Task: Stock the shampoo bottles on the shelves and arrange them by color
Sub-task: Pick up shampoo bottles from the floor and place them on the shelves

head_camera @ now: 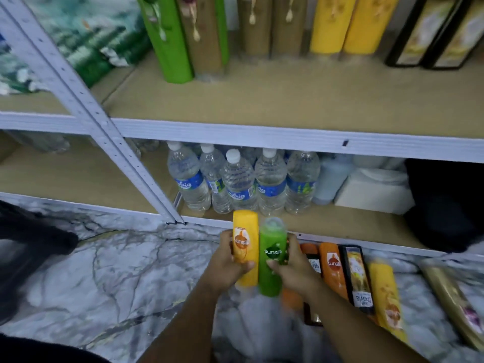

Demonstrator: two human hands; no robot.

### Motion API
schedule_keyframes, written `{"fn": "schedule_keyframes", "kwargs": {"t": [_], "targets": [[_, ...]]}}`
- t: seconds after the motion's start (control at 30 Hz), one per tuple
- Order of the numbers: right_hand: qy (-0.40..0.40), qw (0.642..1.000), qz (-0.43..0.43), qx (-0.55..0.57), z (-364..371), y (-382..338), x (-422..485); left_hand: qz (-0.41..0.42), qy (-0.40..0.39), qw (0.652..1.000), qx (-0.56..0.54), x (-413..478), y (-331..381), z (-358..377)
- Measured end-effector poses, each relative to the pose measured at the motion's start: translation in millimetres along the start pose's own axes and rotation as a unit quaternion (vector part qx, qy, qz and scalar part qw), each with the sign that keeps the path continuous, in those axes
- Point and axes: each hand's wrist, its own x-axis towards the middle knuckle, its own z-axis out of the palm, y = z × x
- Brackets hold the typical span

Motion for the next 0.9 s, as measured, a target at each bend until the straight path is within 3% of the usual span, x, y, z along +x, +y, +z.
{"fn": "schedule_keyframes", "kwargs": {"t": [0.2, 0.5, 0.67, 0.9], "targets": [[0.071, 0.981, -0.166, 0.076, -19.8, -88.3, -44.9, 0.115, 0.040, 0.992, -0.042, -31.3, 95.1, -26.2], [0.172, 0.900, -0.390, 0.091, -66.6, -239.4, -100.8, 0.300, 0.109, 0.946, -0.059, -68.9, 252.5, -70.5], [0.185, 0.881, -0.433, 0.041, -96.3, -308.5, -93.9, 0.358, 0.119, 0.926, -0.025, -62.2, 322.0, -89.8], [0.161, 0.892, -0.423, 0.018, -102.1, -343.3, -42.6, 0.338, 0.148, 0.929, -0.002, -9.3, 337.7, -103.7]]}}
